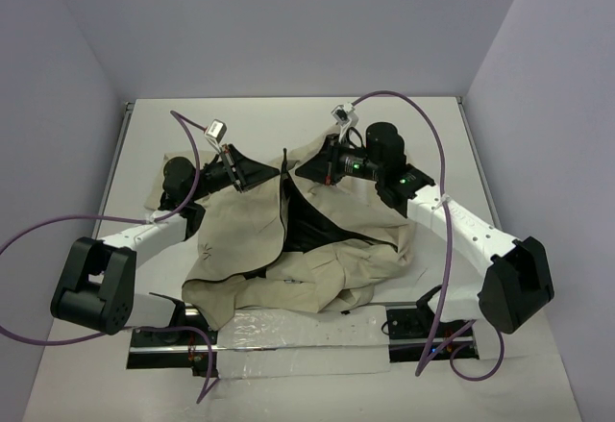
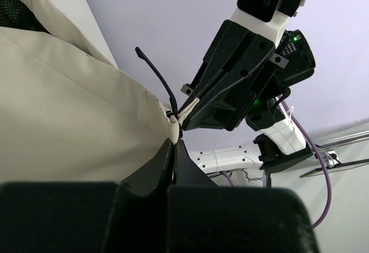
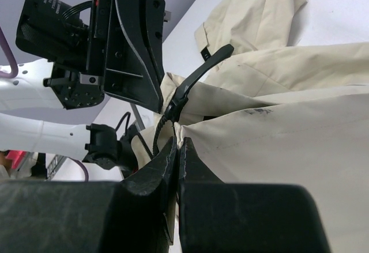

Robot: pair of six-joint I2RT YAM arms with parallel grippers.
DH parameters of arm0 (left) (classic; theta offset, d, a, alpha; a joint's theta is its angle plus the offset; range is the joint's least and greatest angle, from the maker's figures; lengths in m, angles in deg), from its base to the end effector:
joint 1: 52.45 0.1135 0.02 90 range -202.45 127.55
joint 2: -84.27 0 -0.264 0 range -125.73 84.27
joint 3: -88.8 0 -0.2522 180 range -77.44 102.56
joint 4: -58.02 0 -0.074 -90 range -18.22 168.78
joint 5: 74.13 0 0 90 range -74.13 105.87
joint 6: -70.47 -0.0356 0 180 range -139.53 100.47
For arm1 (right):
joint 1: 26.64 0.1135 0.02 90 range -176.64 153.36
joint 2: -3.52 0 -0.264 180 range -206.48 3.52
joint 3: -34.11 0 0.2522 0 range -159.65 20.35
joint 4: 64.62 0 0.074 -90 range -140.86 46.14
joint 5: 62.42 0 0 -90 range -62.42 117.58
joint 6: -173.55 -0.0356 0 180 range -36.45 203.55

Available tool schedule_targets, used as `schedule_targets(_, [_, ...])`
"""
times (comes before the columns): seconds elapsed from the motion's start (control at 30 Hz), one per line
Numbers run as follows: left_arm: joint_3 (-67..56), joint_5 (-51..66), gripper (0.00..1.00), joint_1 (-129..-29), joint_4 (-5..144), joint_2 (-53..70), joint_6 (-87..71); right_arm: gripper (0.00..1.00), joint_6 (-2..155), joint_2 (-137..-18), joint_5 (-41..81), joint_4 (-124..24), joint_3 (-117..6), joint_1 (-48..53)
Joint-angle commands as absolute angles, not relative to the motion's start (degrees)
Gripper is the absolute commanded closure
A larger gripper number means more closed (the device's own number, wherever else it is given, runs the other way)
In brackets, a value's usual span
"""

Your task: Zip up the jacket

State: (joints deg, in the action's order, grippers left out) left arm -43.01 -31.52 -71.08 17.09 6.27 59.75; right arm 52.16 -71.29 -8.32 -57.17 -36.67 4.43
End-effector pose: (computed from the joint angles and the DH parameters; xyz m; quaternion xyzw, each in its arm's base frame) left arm 0.2571 -0.1143 0.2653 -0.0258 0.6588 -0.7010 0.2718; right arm 0.2489 0.1743 0.3301 -0.1930 0.7371 0.5162 0.3911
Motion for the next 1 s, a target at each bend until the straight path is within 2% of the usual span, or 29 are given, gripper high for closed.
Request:
schedule_targets(0.0, [-42.73,-32.20,1.00,-70.82,12.73,7.72,59.73,1.00,51.37,-71.62,-9.68,-60.90,-39.14,4.21])
schedule_targets(0.97, [-43.83,-32.50,1.00,-70.82,11.45,9.04,59.27,1.00,45.94,-73.98,-11.28,-65.77,-38.85,3.15])
